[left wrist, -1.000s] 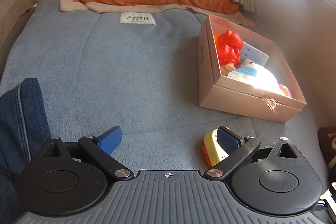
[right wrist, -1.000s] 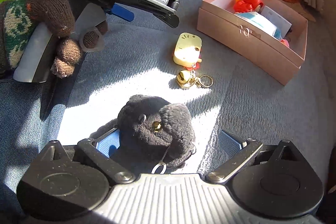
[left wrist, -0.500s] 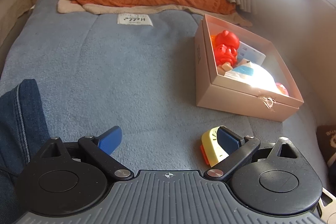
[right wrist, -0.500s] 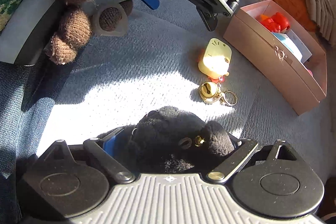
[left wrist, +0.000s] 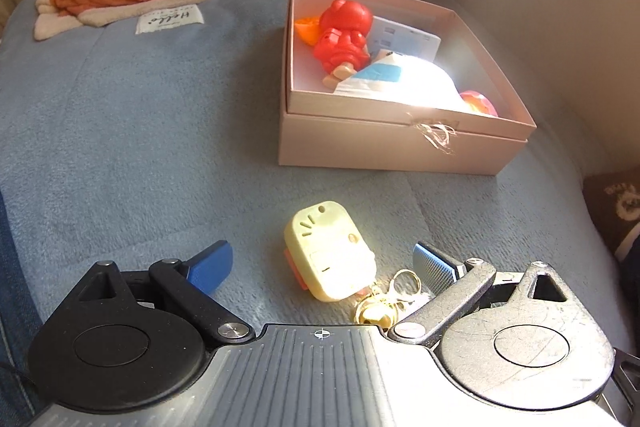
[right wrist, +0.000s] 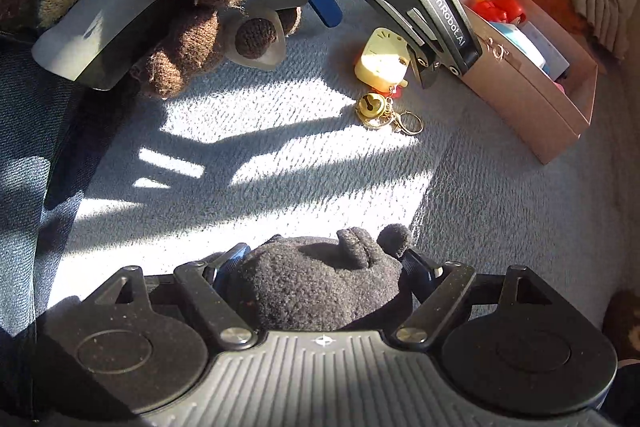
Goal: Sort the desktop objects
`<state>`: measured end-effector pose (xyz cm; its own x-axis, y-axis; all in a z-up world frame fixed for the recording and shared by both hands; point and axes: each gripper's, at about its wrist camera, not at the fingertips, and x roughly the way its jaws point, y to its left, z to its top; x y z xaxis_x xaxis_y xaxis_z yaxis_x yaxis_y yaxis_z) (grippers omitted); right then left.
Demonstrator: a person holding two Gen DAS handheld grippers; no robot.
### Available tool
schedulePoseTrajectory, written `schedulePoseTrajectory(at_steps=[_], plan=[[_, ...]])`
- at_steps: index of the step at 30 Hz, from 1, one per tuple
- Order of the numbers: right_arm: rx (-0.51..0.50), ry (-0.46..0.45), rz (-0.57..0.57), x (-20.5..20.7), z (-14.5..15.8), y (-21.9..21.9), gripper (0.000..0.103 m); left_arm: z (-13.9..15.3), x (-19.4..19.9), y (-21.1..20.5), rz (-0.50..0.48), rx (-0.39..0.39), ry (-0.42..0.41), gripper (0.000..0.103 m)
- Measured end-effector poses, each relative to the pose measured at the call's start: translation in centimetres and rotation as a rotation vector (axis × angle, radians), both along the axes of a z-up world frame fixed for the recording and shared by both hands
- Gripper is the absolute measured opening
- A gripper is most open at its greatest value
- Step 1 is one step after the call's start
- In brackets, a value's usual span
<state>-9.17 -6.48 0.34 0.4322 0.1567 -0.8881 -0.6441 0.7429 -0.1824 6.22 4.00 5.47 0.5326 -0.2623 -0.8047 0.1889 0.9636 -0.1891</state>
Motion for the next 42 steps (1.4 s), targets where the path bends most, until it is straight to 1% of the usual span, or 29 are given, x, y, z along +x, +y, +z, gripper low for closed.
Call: schedulePoseTrajectory(at_steps=[4,6,8,10,13,14,15,16,19,22,25,26,29,32,33,35,37,40,42], plan=[[-0.012,-0.005,0.0,-0.2,-0.2,0.0,0.089,-0.2,0.2,-0.9,-0.022,-0.01,0.021,0.099],[-0.02,-0.002,-0.001,-0.2,-0.2,0.0,0.09,-0.3,0.4,-1.5,-0.032,0.011,0.013,0.097],[-0.029,-0.001,0.004,-0.5,-0.1,0.0,0.093,-0.6,0.5,-2.0,-0.042,0.048,0.007,0.089],[-0.037,0.013,0.016,-0.6,0.1,-0.2,0.096,-1.1,0.8,-2.3,-0.046,0.078,0.017,0.083],[-0.051,0.052,0.019,-0.8,0.0,-0.5,0.097,-1.5,0.7,-2.7,-0.065,0.118,0.011,0.079],[-0.053,0.059,0.013,-0.8,0.0,-0.6,0.097,-1.5,0.6,-2.8,-0.073,0.135,-0.003,0.072],[-0.053,0.071,0.01,-0.9,0.1,-0.7,0.089,-1.5,0.4,-2.8,-0.077,0.148,-0.012,0.067],[-0.044,0.085,0.009,-0.9,0.2,-0.8,0.078,-1.5,0.4,-2.8,-0.078,0.154,-0.016,0.061],[-0.028,0.093,-0.014,-0.8,0.9,-0.9,0.078,-1.2,0.2,-2.4,-0.075,0.134,-0.015,0.06],[-0.005,0.109,-0.036,-0.7,1.8,-1.3,0.078,-0.5,-0.5,-2.3,-0.096,0.128,-0.022,0.06],[0.039,0.115,-0.063,-0.7,3.9,-2.1,0.077,0.8,-2.2,-2.0,-0.138,0.115,-0.038,0.06],[0.054,0.106,-0.069,-0.7,4.6,-2.4,0.077,1.7,-3.1,-1.7,-0.156,0.101,-0.045,0.06],[0.12,0.047,-0.104,-0.2,8.2,-3.7,0.077,4.3,-5.1,-0.8,-0.182,0.065,-0.079,0.059],[0.208,-0.044,-0.161,1.0,12.9,-5.4,0.077,8.0,-6.1,0.1,-0.187,0.03,-0.162,0.059],[0.236,-0.076,-0.187,1.6,14.4,-6.0,0.077,9.5,-6.0,0.2,-0.179,0.026,-0.203,0.059],[0.284,-0.129,-0.236,2.8,16.9,-7.2,0.077,11.7,-5.5,0.2,-0.174,0.014,-0.27,0.059],[0.323,-0.182,-0.279,4.0,18.8,-8.3,0.077,13.2,-4.5,-0.2,-0.176,0.013,-0.343,0.059],[0.331,-0.243,-0.322,5.5,20.1,-9.2,0.077,13.7,-2.0,-1.7,-0.166,0.031,-0.392,0.059],[0.325,-0.262,-0.344,6.8,20.2,-9.4,0.077,13.4,0.0,-2.6,-0.163,0.029,-0.409,0.059]])
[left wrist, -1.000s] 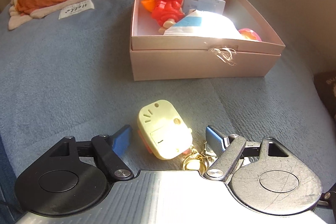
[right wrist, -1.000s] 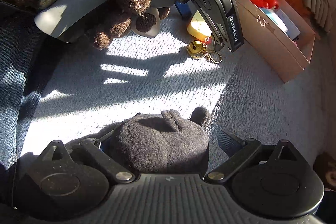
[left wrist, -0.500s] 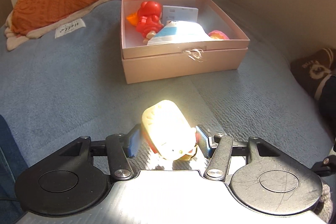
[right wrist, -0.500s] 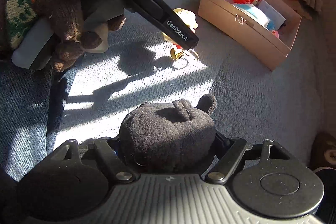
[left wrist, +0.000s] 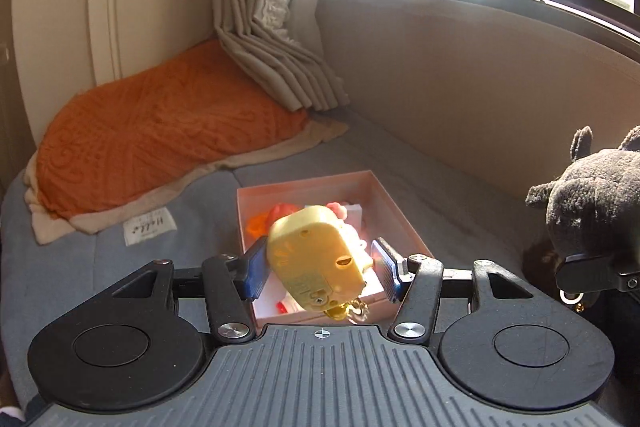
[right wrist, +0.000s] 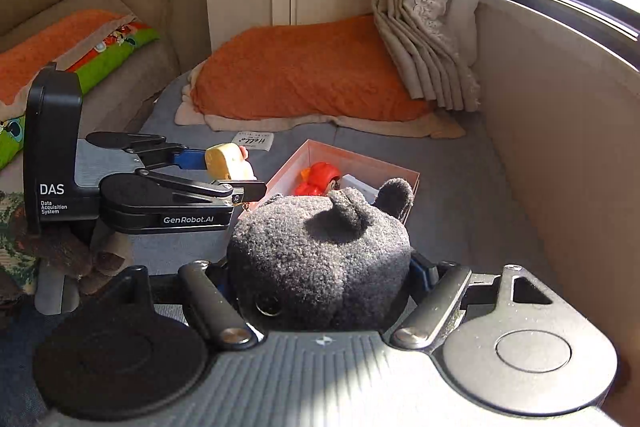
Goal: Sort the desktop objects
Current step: 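Carry keychain toy and plush into the pink box and open both tools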
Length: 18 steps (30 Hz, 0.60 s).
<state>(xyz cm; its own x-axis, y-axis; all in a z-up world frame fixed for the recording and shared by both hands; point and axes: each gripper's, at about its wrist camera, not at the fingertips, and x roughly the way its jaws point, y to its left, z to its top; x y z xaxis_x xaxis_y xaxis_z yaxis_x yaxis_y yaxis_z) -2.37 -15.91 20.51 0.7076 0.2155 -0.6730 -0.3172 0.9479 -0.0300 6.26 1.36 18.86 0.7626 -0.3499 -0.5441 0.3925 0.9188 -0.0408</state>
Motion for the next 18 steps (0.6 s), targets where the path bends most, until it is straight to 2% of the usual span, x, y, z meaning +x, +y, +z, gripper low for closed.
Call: schedulePoseTrajectory(at_steps=[3,6,8,10,15,17,18], plan=[[0.001,-0.002,-0.031,2.1,-0.5,-0.4,0.077,-1.3,3.1,-1.5,-0.01,-0.002,-0.022,0.06],[0.009,0.011,-0.077,4.8,-1.5,-1.1,0.077,-3.6,5.3,-1.6,0.03,-0.002,0.058,0.069],[0.032,0.032,-0.106,6.9,-2.3,-1.7,0.077,-4.9,4.8,-0.7,0.054,-0.028,0.1,0.081],[0.075,0.056,-0.131,9.2,-2.9,-2.2,0.077,-6.3,3.6,0.0,0.075,-0.016,0.133,0.087],[0.185,0.096,-0.204,16.1,-5.0,-1.9,0.077,-9.6,0.8,0.8,0.084,-0.007,0.22,0.091],[0.176,0.099,-0.205,18.6,-6.0,-0.8,0.078,-10.0,0.1,0.9,0.078,0.006,0.223,0.093],[0.163,0.102,-0.205,19.4,-6.6,-0.4,0.081,-10.0,-0.1,1.0,0.076,-0.001,0.222,0.094]])
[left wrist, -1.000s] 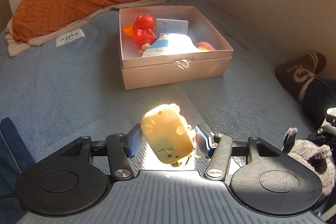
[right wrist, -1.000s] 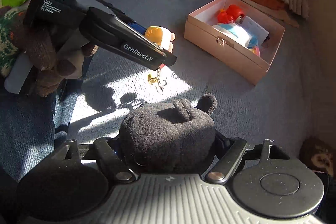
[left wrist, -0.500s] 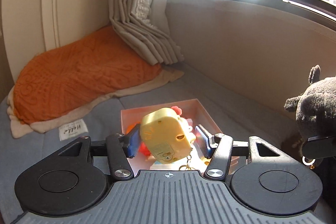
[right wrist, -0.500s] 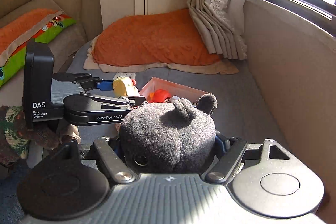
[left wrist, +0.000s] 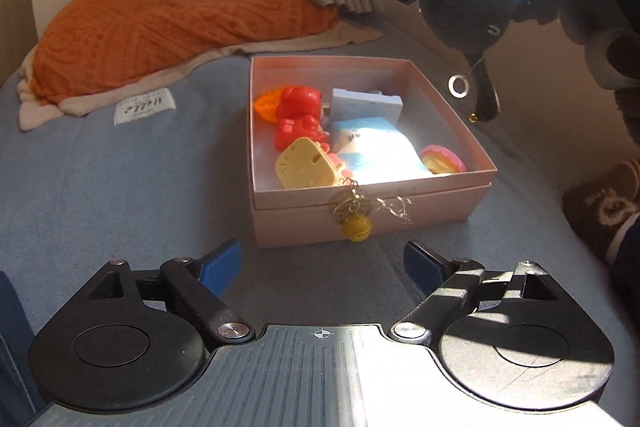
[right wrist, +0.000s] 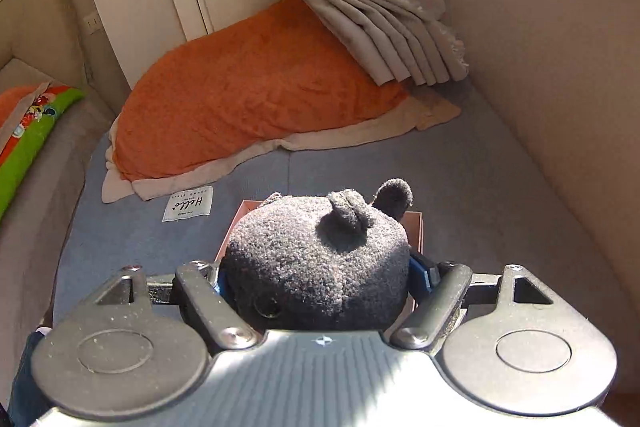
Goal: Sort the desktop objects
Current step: 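Carry keychain toy and plush into the pink box and open both tools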
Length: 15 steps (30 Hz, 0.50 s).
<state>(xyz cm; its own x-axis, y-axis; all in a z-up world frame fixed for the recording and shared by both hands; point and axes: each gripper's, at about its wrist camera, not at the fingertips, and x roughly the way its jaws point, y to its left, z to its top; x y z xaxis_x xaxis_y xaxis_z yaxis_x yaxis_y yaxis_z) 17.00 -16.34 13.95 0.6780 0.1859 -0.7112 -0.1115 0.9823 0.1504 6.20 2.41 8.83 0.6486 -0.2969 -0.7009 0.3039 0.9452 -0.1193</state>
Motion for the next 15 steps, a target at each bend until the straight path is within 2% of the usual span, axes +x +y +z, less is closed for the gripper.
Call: schedulePoseTrajectory(at_steps=[2,6,8,10,15], plan=[[-0.029,0.018,-0.014,0.9,-1.0,0.7,0.088,0.1,-0.2,0.4,0.005,-0.026,0.002,0.095],[-0.044,0.026,0.031,-0.2,-2.3,2.1,0.089,-0.5,0.1,0.6,0.022,-0.048,0.014,0.096],[-0.021,0.073,0.101,-0.8,-3.0,3.1,0.082,-1.3,0.2,0.7,0.033,-0.056,0.043,0.096],[0.029,0.161,0.168,-0.9,-4.3,4.5,0.07,-2.0,0.4,0.8,0.032,-0.071,0.078,0.096],[-0.005,0.243,0.164,-0.3,-7.2,7.7,0.069,-2.7,0.4,0.9,0.022,-0.085,0.104,0.096]])
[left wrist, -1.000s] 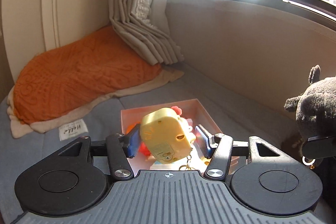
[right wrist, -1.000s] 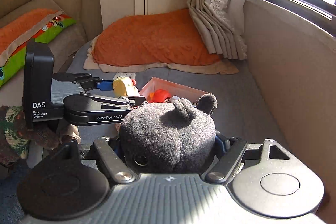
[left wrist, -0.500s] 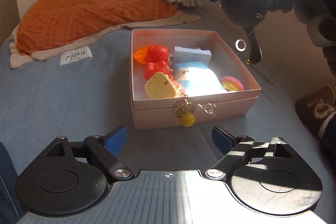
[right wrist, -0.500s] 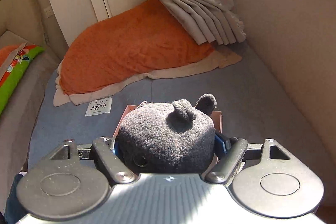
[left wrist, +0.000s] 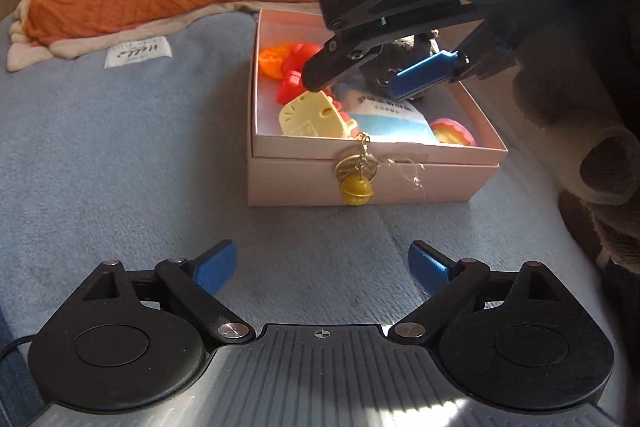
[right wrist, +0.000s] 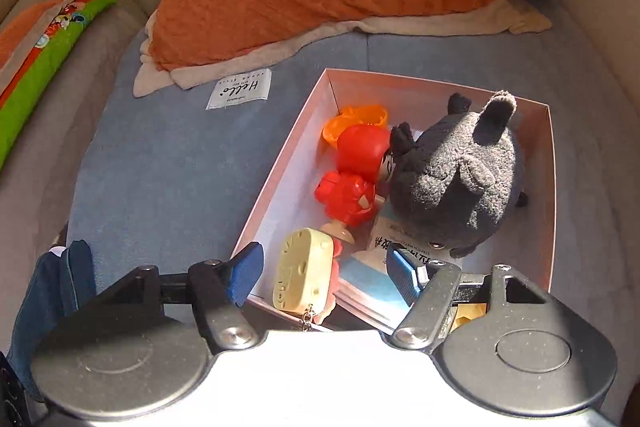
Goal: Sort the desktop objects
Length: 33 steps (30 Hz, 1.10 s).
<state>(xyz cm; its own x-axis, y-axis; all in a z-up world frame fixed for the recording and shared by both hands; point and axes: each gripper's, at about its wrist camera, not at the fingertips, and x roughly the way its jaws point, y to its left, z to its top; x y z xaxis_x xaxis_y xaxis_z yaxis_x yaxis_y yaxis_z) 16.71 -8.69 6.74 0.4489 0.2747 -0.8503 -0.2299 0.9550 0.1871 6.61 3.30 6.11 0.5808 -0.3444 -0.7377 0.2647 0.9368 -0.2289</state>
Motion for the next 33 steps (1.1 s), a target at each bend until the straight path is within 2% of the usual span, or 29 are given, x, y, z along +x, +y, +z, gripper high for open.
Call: schedulePoseTrajectory(at_steps=[4,5,7,8,12,14,15,18,21,23,25,27,30,33], plan=[[-0.031,0.01,-0.023,0.0,-1.1,1.1,0.068,-0.5,0.3,0.2,0.001,-0.013,0.021,0.096],[-0.028,0.009,-0.013,-0.1,-0.9,1.3,0.065,-0.6,0.4,0.2,0.0,-0.014,0.028,0.096],[-0.012,0.043,0.012,-0.2,-0.8,1.3,0.03,-0.8,0.5,0.1,-0.005,-0.017,0.039,0.096],[-0.015,0.057,0.013,-0.3,-0.7,1.4,0.026,-0.7,0.4,0.1,-0.009,-0.019,0.038,0.096],[0.002,0.018,-0.001,-1.1,0.9,1.0,0.018,-0.4,0.2,0.2,-0.009,-0.026,0.023,0.096],[0.044,-0.015,-0.018,-1.3,2.6,0.4,0.004,-0.3,0.3,0.3,-0.003,-0.026,0.025,0.096],[0.06,-0.034,-0.023,-1.3,3.4,0.2,0.002,-0.3,0.3,0.3,-0.001,-0.025,0.026,0.096],[0.097,-0.107,-0.042,-1.0,6.2,-0.3,0.003,-0.2,0.3,0.3,-0.005,-0.024,0.026,0.096],[0.124,-0.076,-0.032,-0.3,6.6,-0.4,0.007,-0.2,0.4,0.3,-0.005,-0.02,0.028,0.096],[0.109,-0.03,-0.019,-0.2,5.4,0.1,0.014,-0.2,0.4,0.3,-0.003,-0.021,0.028,0.096],[0.078,0.003,0.008,-0.7,3.5,0.9,0.042,-0.2,0.4,0.4,-0.004,-0.022,0.027,0.096],[0.062,0.015,0.033,-1.2,2.2,1.5,0.052,-0.2,0.4,0.3,-0.009,-0.022,0.028,0.096],[0.025,0.062,0.052,-1.2,-0.1,2.6,0.052,-0.3,0.3,0.2,-0.018,-0.02,0.032,0.096],[0.048,0.115,0.024,-0.6,-1.4,2.6,0.054,-0.3,0.3,0.2,-0.023,-0.02,0.034,0.097]])
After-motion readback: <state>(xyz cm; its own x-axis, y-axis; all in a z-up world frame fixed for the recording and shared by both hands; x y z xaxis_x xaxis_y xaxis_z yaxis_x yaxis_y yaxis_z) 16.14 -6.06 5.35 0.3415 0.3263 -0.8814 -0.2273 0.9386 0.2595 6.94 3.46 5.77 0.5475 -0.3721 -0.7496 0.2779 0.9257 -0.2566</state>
